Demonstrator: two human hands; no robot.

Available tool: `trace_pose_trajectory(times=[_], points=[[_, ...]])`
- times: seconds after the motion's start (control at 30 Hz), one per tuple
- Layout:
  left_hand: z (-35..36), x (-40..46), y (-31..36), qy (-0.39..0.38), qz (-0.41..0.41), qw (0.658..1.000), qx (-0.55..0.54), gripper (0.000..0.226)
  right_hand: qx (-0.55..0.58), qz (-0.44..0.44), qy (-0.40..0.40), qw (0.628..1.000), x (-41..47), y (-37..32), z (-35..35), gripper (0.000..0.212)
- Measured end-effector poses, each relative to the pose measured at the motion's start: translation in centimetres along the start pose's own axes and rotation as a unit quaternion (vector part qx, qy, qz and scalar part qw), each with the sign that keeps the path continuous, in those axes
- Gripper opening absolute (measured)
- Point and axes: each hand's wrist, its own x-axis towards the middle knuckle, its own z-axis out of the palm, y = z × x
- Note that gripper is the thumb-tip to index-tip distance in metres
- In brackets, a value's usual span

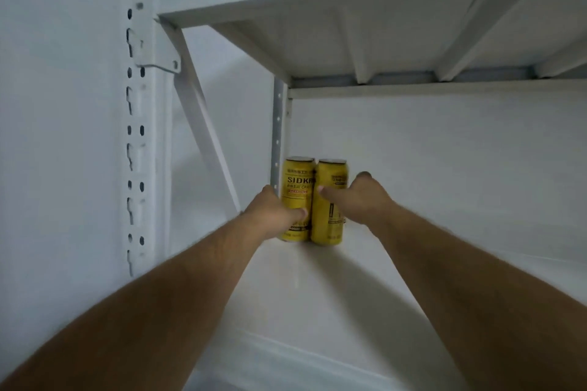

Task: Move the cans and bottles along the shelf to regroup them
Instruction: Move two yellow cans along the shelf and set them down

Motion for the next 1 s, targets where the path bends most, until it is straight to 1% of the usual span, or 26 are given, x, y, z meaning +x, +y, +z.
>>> trace_pose_trajectory(times=[0.03, 0.1, 0.13, 0.23, 0.27, 0.37, 0.43, 0.5, 0.63, 0.8, 0.83, 0.93, 1.0], points=[[0.2, 0.8, -0.2, -0.01, 0.006, 1.0, -0.017, 0.053, 0.027, 0.003, 0.009, 1.0, 0.3, -0.2, 0.2, 0.055], [0.6, 2.1, -0.3, -0.024, 0.019, 0.998, -0.047, 0.047, 0.047, 0.005, 0.025, 0.999, 1.2, -0.4, 0.8, 0.051], [0.8, 2.7, -0.4, -0.027, 0.021, 0.998, -0.061, 0.046, 0.05, 0.003, 0.032, 0.998, 1.7, -0.3, 1.2, 0.051], [1.3, 3.7, -0.4, -0.025, 0.026, 0.996, -0.086, 0.061, 0.065, 0.003, 0.046, 0.997, 2.8, -0.2, 2.1, 0.048], [1.5, 4.1, -0.7, -0.027, 0.022, 0.995, -0.098, 0.061, 0.068, 0.007, 0.046, 0.997, 3.0, -0.2, 2.3, 0.045], [1.4, 4.6, -1.0, -0.025, 0.011, 0.993, -0.114, 0.046, 0.065, 0.014, 0.059, 0.996, 3.3, -0.1, 2.6, 0.043], [1.3, 4.7, -1.1, -0.026, 0.005, 0.992, -0.123, 0.043, 0.058, 0.021, 0.069, 0.996, 3.3, -0.1, 2.6, 0.043], [1.3, 4.8, -1.2, -0.031, 0.002, 0.991, -0.13, 0.045, 0.053, 0.027, 0.079, 0.995, 3.2, -0.1, 2.6, 0.042], [1.4, 4.7, -1.2, -0.03, 0.006, 0.989, -0.142, 0.061, 0.039, 0.024, 0.101, 0.994, 2.8, 0.0, 2.5, 0.04], [1.1, 3.8, -0.7, -0.034, 0.02, 0.99, -0.134, 0.065, 0.046, 0.027, 0.107, 0.993, 1.8, 0.0, 1.7, 0.044], [1.0, 3.5, -0.6, -0.038, 0.025, 0.99, -0.133, 0.063, 0.053, 0.028, 0.108, 0.992, 1.6, 0.1, 1.3, 0.044], [1.0, 2.6, 0.0, -0.058, 0.05, 0.988, -0.137, 0.044, 0.071, 0.028, 0.125, 0.989, 0.6, 0.3, -0.3, 0.044], [1.1, 1.9, 0.6, -0.073, 0.067, 0.985, -0.14, 0.038, 0.076, 0.022, 0.142, 0.987, -0.2, 0.3, -1.8, 0.042]])
